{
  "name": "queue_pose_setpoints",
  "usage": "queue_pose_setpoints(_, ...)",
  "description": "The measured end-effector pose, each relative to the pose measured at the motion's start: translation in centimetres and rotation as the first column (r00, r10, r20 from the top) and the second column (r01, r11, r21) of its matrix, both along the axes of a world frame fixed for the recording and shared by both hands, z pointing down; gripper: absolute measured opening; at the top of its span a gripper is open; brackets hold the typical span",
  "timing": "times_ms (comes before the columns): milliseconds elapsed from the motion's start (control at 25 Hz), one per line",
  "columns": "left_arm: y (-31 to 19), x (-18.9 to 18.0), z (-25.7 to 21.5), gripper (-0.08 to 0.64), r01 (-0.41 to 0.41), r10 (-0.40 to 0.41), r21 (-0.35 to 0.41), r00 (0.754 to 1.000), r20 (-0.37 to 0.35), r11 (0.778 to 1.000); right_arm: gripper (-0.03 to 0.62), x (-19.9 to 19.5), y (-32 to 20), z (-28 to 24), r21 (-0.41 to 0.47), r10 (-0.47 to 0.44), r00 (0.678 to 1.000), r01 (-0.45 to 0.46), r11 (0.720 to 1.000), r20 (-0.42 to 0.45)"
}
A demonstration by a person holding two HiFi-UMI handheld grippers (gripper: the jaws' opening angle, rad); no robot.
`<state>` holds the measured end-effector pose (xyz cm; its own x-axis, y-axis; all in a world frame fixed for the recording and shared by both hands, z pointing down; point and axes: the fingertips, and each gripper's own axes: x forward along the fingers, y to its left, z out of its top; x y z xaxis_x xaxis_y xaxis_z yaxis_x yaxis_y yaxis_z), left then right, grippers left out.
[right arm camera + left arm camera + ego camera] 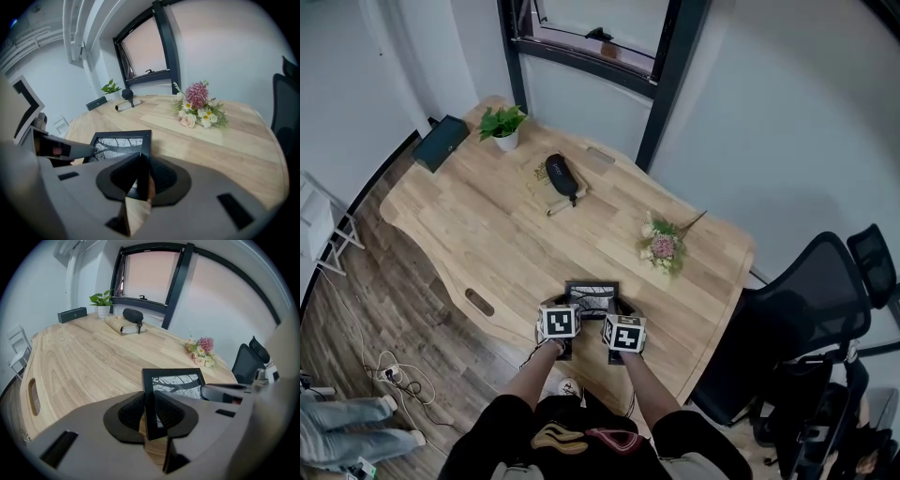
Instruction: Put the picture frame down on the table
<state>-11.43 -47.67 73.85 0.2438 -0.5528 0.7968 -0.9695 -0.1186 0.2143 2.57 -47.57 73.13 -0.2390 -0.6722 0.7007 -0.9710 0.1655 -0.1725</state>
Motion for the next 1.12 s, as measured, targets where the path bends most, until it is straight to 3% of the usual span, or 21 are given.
queue_pose_setpoints(400, 0.1, 0.0, 1.7, 0.080, 0.021, -0.019, -0.062, 1.000, 0.018, 0.998, 0.075, 0.0, 0.1, 1.2, -0.058, 0.013, 1.000, -0.011, 0.998, 0.028)
queue_pose_setpoints(880, -0.4, -0.1, 1.9, 0.080, 0.029, -0.029, -0.062, 1.000, 0.000, 0.998, 0.077, 0.0, -0.1, 1.5, -0.062, 0.035, 0.998, -0.032, 0.998, 0.046)
queue_pose_setpoints(960, -0.4, -0.2, 1.9, 0.080, 0.047, -0.048, -0.057, 0.999, -0.016, 0.997, 0.077, -0.2, 0.0, 1.5, -0.070, 0.033, 0.996, -0.027, 0.997, 0.082)
queue_pose_setpoints(1000, -0.3, -0.2, 1.8, 0.081, 0.060, -0.062, -0.054, 0.998, -0.030, 0.997, 0.084, -0.5, 0.0, 1.5, -0.077, 0.026, 0.993, -0.017, 0.997, 0.117)
queue_pose_setpoints(1080, -0.4, -0.2, 1.8, 0.101, 0.082, -0.085, -0.055, 0.994, -0.061, 0.995, 0.198, -1.0, -0.1, 1.5, -0.089, 0.019, 0.983, -0.003, 0.996, 0.182)
queue_pose_setpoints(1120, -0.4, -0.1, 1.7, 0.108, 0.087, -0.091, -0.057, 0.993, -0.074, 0.995, 0.206, -1.1, -0.1, 1.4, -0.092, 0.024, 0.981, -0.006, 0.996, 0.193)
